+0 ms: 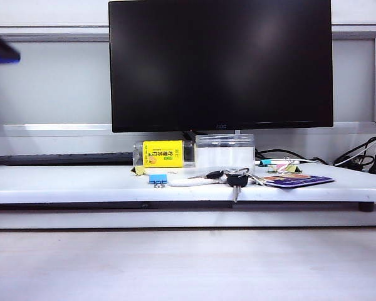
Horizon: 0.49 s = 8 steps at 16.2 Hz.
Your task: Take the clips out of the round transparent plastic box and place them on the table.
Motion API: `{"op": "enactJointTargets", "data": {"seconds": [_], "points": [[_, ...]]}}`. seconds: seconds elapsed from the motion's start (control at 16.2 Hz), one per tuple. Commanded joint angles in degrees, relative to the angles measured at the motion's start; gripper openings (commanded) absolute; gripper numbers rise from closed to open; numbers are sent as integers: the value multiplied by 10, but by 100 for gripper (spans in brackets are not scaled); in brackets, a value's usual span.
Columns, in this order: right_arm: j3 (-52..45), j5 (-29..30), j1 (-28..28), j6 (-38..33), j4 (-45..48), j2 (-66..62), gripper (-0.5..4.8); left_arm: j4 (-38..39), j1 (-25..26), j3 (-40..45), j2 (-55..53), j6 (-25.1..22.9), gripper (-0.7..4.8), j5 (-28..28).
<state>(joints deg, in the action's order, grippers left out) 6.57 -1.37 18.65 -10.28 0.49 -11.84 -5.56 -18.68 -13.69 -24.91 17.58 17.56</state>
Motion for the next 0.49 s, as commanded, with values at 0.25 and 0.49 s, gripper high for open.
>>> {"op": "enactJointTargets", "data": {"seconds": [0.25,0.49], "points": [[-52,-31,1,10,10,-1,-6,-1,0,53,0,-38,-6,-50],[-54,-64,1,46,-25,-1,-6,3,0,77,0,-41,-6,-90]]}}
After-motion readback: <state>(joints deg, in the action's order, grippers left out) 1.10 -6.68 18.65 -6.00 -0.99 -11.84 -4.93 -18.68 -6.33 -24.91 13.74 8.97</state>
